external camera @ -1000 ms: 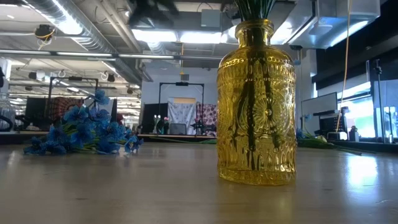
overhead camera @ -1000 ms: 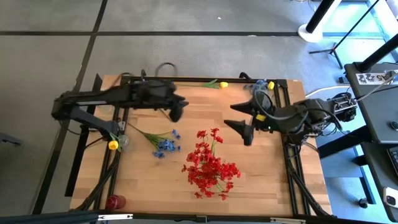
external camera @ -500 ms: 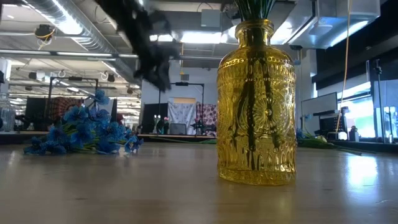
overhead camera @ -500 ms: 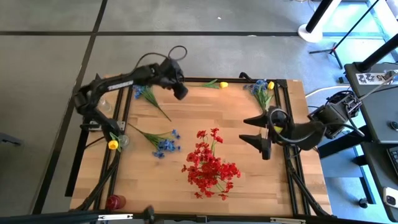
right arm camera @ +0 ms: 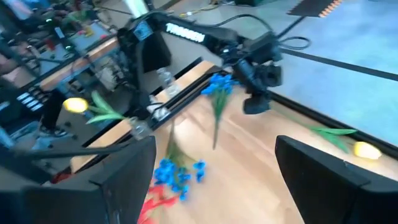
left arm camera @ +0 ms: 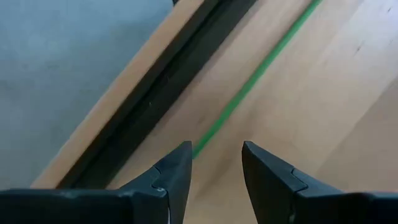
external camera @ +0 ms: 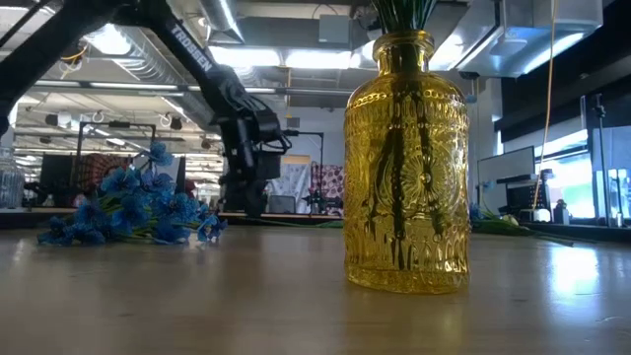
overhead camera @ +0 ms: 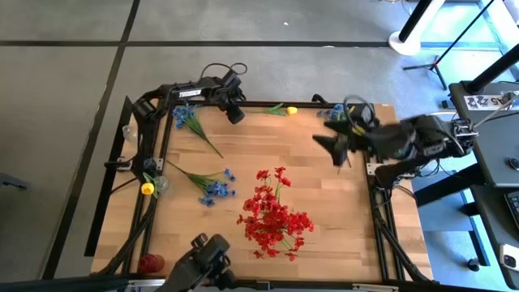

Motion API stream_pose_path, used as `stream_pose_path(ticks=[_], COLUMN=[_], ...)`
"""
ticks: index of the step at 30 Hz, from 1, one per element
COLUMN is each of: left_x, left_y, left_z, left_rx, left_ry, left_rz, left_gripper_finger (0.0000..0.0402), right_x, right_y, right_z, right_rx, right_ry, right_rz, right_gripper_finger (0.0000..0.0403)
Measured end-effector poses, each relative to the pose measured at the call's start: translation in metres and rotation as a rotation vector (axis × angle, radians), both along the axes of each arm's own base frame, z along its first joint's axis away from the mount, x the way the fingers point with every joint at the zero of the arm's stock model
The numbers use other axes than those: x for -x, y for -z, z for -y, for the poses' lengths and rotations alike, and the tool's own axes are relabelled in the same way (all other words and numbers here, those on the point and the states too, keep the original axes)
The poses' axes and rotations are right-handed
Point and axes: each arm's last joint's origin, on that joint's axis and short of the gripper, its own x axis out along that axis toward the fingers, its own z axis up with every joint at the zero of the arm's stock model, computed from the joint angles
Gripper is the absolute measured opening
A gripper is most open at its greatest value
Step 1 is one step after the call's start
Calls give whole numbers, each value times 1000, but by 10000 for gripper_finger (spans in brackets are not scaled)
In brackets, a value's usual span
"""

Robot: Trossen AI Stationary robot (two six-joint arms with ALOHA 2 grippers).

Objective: Sort flowers into vase by color
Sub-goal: Put the left yellow tulip into the transparent vase

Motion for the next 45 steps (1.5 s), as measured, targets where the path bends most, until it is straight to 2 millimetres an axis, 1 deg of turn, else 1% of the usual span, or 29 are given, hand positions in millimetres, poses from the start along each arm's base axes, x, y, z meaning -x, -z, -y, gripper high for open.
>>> stream_pose_path(ticks=[6,9,13,16,20,21,23,25,26,29,33,35,37,41,43,45], left_x=[5,6,5,2,-2,-2,-3,-3,-6,-10,-13,-8,0,6,4,-1], left_y=[14,19,22,22,22,21,16,5,-4,-48,-103,-129,-147,-169,-171,-167], left_z=[-10,-14,-12,-9,-6,-4,2,17,25,58,122,155,189,251,277,299], left_rx=[6,5,21,19,16,21,44,94,97,107,91,104,127,133,145,142], left_ry=[4,-7,-22,-26,-78,-94,-106,-99,-86,-33,55,58,43,-28,-77,-126], left_rz=[-15,-4,-11,-25,-34,-31,-36,-63,-55,-30,1,29,36,90,114,124], left_gripper_finger=[137,137,132,101,22,13,11,9,7,4,4,4,4,3,3,3], right_x=[2,1,1,2,5,6,7,7,6,6,2,0,-2,-6,-7,-8], right_y=[0,2,5,6,9,10,12,14,14,18,26,30,35,44,49,52], right_z=[35,48,61,68,71,71,71,71,70,69,61,56,51,38,32,25], right_rx=[-20,-33,-47,-51,-37,-35,-31,-32,-38,-66,-65,-62,-57,-28,-19,-19], right_ry=[41,43,23,41,47,52,61,61,54,18,-30,-58,-85,-122,-145,-176], right_rz=[-44,-79,-118,-138,-185,-198,-219,-230,-232,-252,-286,-303,-321,-354,-368,-379], right_gripper_finger=[330,330,330,330,330,330,330,330,330,330,330,330,330,330,330,330])
